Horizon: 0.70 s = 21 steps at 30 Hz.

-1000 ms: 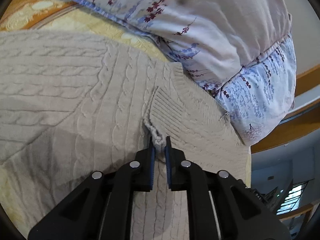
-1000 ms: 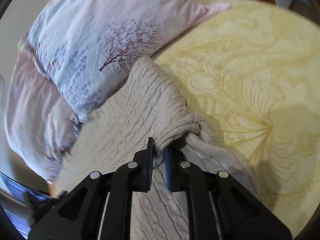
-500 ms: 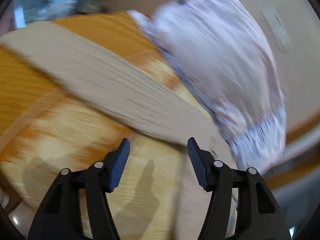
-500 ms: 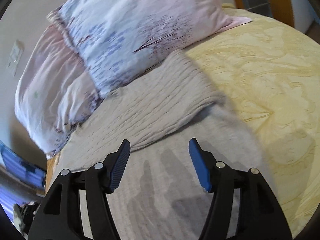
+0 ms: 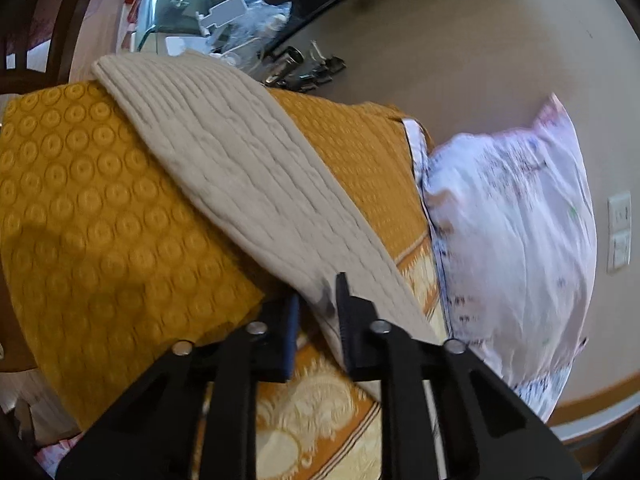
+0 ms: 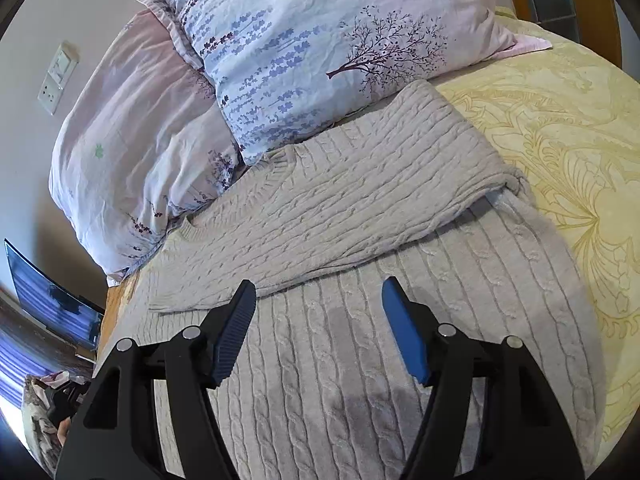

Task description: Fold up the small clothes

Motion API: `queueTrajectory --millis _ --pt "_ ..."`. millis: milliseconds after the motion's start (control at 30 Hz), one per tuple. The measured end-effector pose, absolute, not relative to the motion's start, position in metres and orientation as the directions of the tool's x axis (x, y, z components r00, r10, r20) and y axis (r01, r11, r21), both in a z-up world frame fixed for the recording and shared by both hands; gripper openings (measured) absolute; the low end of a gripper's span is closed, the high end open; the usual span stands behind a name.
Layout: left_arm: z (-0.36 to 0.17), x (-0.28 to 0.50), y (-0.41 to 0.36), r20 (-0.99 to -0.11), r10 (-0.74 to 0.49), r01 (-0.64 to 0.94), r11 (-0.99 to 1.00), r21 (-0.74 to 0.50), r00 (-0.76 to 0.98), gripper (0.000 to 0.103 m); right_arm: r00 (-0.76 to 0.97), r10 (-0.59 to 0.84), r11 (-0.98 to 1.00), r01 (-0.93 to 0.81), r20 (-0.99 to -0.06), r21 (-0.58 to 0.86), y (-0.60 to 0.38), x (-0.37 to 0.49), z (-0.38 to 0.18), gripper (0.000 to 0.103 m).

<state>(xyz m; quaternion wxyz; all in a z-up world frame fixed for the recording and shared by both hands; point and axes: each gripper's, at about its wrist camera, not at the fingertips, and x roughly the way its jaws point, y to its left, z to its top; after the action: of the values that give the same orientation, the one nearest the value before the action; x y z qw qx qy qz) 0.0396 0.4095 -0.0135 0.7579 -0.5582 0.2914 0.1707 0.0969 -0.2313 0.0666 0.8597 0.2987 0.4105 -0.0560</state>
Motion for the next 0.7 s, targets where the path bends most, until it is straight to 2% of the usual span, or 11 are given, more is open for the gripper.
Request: queueTrajectory --millis 100,200,367,533,700 --pt "-0.012 0.044 0.415 -0.643 -0.05 -0.597 0.32 -0.735 0.764 0.007 0.658 0.157 0.82 0.328 -0.736 0.469 -0.23 0.098 0.067 0.067" --pt "0.012 0.054 0.406 -0.615 -0.029 -0.562 0.373 -0.738 0.788 0.007 0.662 0.166 0.823 0.316 -0.731 0.472 -0.23 0.098 0.068 0.067" --pt "0.081 0.1 0.352 -0.499 -0.098 -0.38 0.529 -0.759 0.861 0.006 0.679 0.172 0.83 0.29 -0.713 0.477 -0.23 0.095 0.075 0.069" --pt "0.134 0.158 0.251 -0.43 -0.275 -0.152 0.666 -0.73 0.86 0.006 0.7 0.145 0.835 0.293 -0.7 0.466 -0.239 0.086 0.081 0.071" --pt "0.132 0.197 0.126 -0.434 -0.477 0.048 0.714 -0.699 0.764 0.007 0.706 0.11 0.831 0.321 -0.699 0.455 -0.254 0.076 0.083 0.071"
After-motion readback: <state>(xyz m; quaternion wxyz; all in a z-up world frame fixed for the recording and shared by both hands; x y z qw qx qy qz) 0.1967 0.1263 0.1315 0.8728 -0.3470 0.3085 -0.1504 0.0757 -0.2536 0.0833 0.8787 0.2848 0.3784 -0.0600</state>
